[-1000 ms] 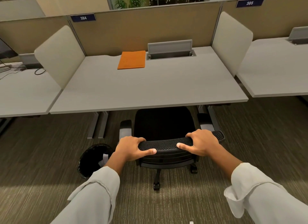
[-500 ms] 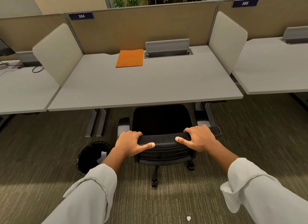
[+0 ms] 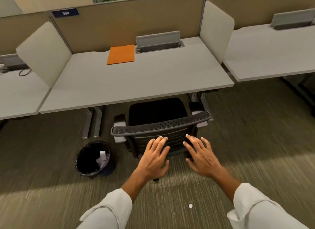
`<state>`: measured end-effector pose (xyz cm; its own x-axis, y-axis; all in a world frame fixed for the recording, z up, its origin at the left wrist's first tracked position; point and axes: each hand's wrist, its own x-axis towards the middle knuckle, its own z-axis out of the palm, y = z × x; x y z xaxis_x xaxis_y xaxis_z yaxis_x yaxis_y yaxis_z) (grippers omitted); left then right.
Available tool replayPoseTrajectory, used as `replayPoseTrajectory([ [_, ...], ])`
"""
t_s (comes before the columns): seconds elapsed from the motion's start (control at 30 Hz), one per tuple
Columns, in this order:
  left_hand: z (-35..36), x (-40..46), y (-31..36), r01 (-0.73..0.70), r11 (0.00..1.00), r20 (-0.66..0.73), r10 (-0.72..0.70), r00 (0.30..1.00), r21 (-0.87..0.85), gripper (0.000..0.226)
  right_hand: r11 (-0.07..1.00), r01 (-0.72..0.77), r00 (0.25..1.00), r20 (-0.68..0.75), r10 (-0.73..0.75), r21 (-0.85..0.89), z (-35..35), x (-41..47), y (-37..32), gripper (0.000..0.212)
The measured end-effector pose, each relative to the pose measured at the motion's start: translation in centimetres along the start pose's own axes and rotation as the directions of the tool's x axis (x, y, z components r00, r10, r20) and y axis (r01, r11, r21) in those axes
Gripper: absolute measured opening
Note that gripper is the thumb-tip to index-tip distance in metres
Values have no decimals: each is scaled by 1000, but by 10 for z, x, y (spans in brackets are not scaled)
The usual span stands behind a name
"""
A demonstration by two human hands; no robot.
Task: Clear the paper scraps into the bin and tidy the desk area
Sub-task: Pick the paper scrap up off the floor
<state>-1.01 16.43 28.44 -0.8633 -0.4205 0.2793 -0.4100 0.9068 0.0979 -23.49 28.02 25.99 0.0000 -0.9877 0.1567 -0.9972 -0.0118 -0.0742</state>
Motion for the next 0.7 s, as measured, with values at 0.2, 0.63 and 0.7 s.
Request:
replayPoseTrajectory([
  [0.2,46,-30,59,-8,998,343,31,939,-68,43,951,-308,906,301,296,-8,34,-80,6,59],
  [0.63,160,-120,92,-43,988,788,146,598,-150,75,744,-666,566,613,552,-55,138,-211,-26,65],
  [0.7,183,-124,89,-60,986,817,163,553,-156,69,698,-714,503,651,569,-58,158,-217,-32,63],
])
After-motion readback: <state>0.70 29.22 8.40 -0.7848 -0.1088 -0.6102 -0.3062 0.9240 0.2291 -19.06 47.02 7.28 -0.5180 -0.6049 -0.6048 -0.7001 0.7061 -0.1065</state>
